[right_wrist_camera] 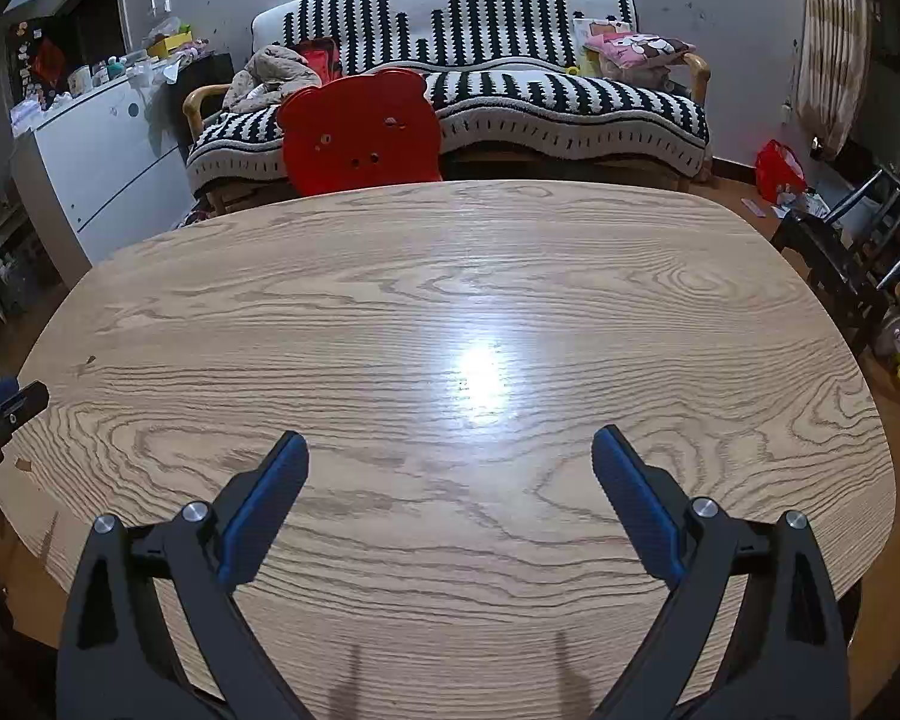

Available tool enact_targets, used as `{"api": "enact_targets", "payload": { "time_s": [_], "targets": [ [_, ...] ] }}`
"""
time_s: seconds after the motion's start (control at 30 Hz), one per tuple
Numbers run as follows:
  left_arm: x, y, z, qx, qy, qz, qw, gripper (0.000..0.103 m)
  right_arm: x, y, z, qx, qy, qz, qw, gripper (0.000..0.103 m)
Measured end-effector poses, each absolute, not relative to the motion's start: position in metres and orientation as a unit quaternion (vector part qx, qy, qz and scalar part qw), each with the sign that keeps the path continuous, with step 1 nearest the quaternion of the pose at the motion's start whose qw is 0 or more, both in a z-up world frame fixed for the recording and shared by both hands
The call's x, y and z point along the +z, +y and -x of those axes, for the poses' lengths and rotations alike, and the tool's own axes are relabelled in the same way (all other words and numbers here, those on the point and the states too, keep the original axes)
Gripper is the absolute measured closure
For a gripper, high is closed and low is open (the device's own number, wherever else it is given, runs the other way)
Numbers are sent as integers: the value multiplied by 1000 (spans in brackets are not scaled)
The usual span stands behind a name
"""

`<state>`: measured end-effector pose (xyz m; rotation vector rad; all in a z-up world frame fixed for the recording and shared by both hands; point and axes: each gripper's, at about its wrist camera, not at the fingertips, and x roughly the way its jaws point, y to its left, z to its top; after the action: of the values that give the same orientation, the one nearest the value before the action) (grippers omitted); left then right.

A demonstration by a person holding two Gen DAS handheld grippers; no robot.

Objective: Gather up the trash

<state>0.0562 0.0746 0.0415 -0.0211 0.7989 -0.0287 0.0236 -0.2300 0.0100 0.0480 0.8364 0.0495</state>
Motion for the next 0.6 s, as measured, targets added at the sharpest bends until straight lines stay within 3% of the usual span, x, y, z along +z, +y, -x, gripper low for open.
{"api": "enact_targets", "payload": {
  "time_s": [0.6],
  "targets": [
    [38, 76, -60, -14, 394, 13, 919, 9, 13, -231, -22, 21, 405, -25, 914, 9]
  ]
}}
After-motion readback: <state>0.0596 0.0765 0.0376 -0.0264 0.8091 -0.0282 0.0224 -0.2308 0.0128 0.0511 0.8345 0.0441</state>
